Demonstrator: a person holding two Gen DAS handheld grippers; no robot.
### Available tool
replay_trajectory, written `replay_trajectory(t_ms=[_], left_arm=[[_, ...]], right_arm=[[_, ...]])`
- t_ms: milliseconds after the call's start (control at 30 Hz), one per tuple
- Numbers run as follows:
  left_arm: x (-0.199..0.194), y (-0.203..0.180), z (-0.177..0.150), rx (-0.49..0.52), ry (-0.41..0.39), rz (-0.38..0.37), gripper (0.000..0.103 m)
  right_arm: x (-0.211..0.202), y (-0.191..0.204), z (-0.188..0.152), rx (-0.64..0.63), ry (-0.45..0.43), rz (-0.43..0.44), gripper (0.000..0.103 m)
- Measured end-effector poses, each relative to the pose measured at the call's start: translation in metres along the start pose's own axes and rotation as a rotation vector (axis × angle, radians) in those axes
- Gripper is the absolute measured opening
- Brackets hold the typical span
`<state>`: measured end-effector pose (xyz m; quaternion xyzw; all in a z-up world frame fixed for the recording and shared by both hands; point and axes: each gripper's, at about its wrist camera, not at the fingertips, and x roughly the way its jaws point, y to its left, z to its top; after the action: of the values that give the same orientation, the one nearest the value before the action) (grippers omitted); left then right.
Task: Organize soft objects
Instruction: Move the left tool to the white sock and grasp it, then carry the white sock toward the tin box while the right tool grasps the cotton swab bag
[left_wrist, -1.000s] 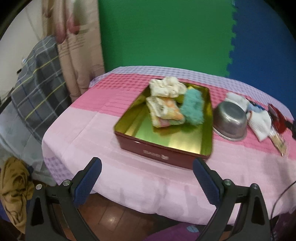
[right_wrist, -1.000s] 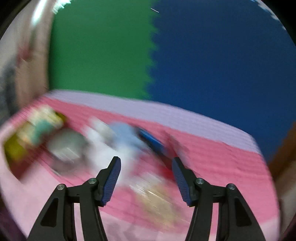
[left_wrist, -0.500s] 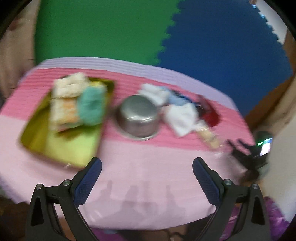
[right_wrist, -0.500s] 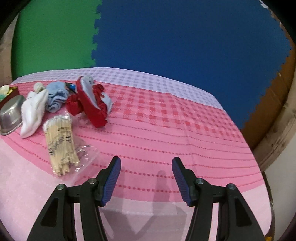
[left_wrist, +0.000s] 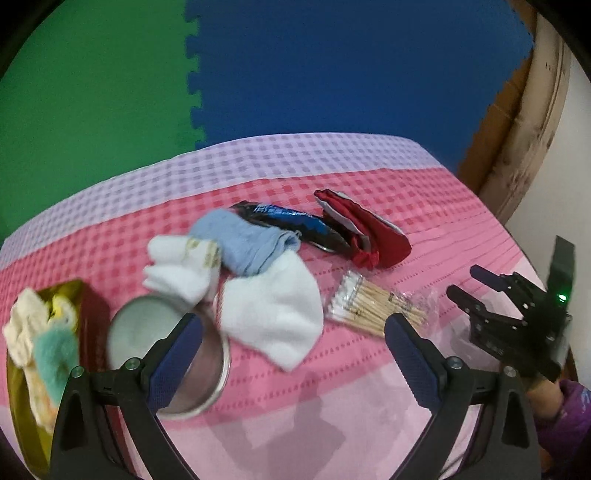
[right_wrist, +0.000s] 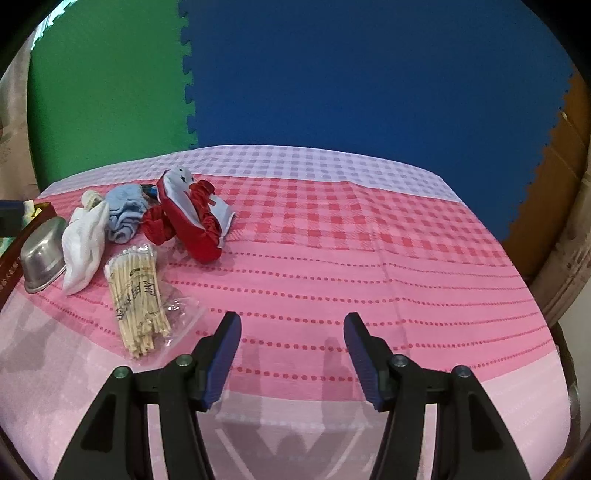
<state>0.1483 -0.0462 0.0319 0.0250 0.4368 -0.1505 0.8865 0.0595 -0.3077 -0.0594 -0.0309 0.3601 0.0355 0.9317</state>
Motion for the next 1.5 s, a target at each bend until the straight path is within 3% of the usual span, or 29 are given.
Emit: replay_trajectory(t_ms=[367,533,667,733,767,833,967,1233,1500], left_arm=[[0.038,0.002,0.022,-0.009,0.019,-0.011,0.097],[0.053,0.004,0.024,-0.008,0.045,0.069,0.097],[0.065,0.008,0.023,-0.027,0.066,0.089,0.095],[0.07,0.01,0.022,-0.033,0.08,0.072,0.082],[0.073,0.012,0.021,-0.039,0.089,0.068,0.05],[0.082,0.017,0.019,-0.083,0.13,0.021,0.016],[0.073,0.01,0.015,-0.074,0.091,0.035,0.013],[0.01,-0.003,-0.013,-0.178,-0.013,-0.05,0.013],[-0.034,-0.002,-0.045,-0.263,-0.043,-0.108,0.014]], right_arm=[[0.003,0.001,-0.001,-0.007,0.021,0.044,0.059],[0.003,0.001,-0.001,-0.009,0.027,0.057,0.059],[0.004,0.002,-0.001,-0.012,0.031,0.069,0.059],[0.004,0.002,-0.001,-0.012,0.033,0.073,0.059],[0.005,0.002,-0.001,-0.012,0.033,0.075,0.059],[0.004,0.002,-0.001,-0.01,0.032,0.081,0.059],[0.005,0.001,-0.002,-0.007,0.031,0.085,0.059],[0.005,0.001,-0.001,-0.004,0.035,0.086,0.059],[0.004,0.0,-0.001,0.004,0.027,0.088,0.059]])
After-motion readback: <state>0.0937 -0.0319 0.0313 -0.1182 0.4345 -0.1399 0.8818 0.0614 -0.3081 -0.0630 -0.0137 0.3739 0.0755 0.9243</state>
